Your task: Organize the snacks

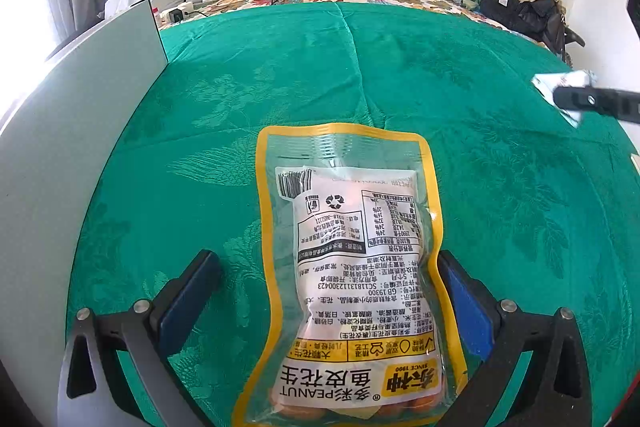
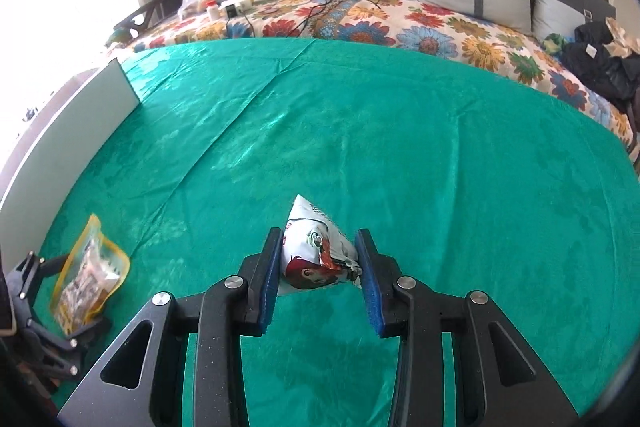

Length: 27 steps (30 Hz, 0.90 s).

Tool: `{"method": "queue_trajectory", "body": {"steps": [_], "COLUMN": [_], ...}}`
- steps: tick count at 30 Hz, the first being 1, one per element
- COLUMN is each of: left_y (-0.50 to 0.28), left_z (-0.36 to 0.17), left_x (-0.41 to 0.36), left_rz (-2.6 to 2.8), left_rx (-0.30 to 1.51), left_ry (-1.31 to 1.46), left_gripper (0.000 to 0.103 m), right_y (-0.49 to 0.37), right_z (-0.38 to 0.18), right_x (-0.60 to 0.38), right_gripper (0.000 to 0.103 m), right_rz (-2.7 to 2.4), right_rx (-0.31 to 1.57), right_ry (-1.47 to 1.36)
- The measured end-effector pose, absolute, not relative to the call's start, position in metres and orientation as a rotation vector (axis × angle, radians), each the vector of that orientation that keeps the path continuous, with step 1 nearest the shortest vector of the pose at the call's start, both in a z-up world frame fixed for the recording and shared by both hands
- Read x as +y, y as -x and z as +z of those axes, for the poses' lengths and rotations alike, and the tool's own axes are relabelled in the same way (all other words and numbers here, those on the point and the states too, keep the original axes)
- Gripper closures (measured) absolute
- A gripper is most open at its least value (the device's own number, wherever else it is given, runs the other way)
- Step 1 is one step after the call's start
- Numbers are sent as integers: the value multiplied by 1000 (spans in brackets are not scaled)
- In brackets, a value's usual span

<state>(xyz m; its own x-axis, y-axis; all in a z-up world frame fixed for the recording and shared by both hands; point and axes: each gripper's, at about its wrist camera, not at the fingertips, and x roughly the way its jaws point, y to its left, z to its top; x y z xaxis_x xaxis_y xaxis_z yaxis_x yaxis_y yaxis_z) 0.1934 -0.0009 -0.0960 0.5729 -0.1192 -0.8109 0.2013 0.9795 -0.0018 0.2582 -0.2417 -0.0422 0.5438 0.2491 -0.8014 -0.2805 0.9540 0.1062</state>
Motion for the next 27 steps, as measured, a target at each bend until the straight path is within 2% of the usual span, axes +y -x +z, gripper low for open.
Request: {"method": "queue_trajectory", "body": {"steps": [7,9,11,16,20,27], "left_y": [-193,-193,-193,-193,-193,-193], "left_z": [-96,-96,-96,-96,-96,-96], "left_x": [-1,-1,-1,-1,-1,-1], "left_rz": [-188,-188,-188,-188,-188,-187], "left_rx": [943,942,942,943,942,942], "left_ry": [-95,-94,-94,-94,-95,-94], "left_gripper": [0,0,0,0,0,0], "right_y": [-137,-129,-127,-131,-133,-134], "right_z": [-71,-83,-89,-94,-95,-96], "right_x": [-231,-227,-225,-225,-227,-227], "right_gripper": [65,59,38,15,9,8], "right_rz": [294,254,224,186,168,165], "right_rx": [926,927,920,923,930,932], "right_ry": [42,65,73,70,70,66]}}
